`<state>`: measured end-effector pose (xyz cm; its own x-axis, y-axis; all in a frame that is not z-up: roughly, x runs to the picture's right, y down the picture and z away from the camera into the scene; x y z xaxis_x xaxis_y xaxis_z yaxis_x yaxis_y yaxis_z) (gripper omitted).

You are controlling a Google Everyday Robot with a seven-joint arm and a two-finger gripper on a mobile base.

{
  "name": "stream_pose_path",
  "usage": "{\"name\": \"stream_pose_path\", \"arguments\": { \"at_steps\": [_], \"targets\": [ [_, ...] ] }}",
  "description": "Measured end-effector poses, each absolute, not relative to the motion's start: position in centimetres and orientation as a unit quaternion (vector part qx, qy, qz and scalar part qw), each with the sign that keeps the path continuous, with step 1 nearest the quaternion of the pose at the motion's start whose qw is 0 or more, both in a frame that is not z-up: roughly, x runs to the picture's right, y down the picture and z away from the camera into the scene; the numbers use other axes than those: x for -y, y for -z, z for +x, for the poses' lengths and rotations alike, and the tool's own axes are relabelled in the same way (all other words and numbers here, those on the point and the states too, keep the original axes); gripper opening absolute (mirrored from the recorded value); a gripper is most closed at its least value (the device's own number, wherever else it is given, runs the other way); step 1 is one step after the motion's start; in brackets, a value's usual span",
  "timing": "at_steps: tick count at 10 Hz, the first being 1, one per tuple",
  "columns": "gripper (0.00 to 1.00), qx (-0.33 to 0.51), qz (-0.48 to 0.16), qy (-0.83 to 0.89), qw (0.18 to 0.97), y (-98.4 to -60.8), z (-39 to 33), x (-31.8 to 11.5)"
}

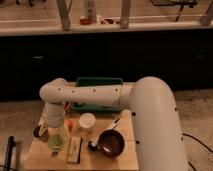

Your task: Place fork in plastic cup

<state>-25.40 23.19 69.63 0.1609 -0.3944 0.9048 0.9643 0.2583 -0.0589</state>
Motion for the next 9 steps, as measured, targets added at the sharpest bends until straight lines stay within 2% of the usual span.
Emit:
{"name": "stream_pose_path", "arguments": {
  "at_steps": [9],
  "targets": [
    [0.80, 0.416, -0.350, 0.499, 0.675, -70.03, -25.32, -23.28]
  ]
}}
